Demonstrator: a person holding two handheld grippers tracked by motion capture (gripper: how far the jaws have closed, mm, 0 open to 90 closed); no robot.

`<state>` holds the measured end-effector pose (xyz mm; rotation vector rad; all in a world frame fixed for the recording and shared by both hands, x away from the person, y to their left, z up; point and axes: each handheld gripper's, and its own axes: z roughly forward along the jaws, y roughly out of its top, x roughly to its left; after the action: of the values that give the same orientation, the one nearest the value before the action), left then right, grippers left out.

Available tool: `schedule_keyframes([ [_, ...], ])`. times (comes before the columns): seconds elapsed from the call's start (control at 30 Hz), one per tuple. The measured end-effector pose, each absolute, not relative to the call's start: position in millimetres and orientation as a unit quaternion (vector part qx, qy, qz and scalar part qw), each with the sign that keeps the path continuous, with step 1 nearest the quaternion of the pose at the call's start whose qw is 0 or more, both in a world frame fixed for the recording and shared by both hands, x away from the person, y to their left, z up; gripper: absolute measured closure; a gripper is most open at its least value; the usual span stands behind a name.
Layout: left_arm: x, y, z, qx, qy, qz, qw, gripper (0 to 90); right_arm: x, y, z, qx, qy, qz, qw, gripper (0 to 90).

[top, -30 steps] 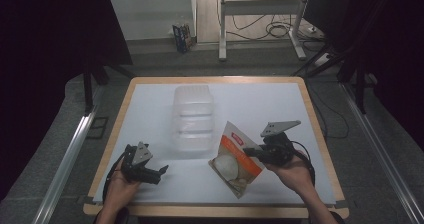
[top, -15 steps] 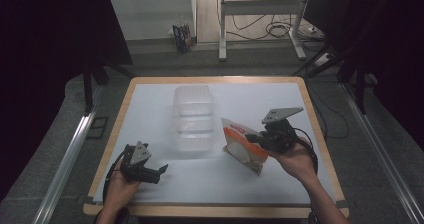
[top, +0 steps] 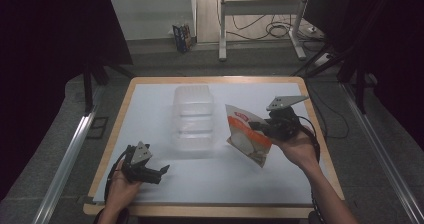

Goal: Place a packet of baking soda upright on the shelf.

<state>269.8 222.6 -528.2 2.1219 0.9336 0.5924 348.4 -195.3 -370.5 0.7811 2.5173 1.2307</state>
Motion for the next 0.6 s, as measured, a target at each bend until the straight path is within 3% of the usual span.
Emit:
schedule_keyframes([
  [0.6, 270, 222, -529, 0.825, 0.364, 0.226, 0.368, 0.0, 374, -173, -353, 0.242, 0.863, 0.427, 0.124, 88.5],
])
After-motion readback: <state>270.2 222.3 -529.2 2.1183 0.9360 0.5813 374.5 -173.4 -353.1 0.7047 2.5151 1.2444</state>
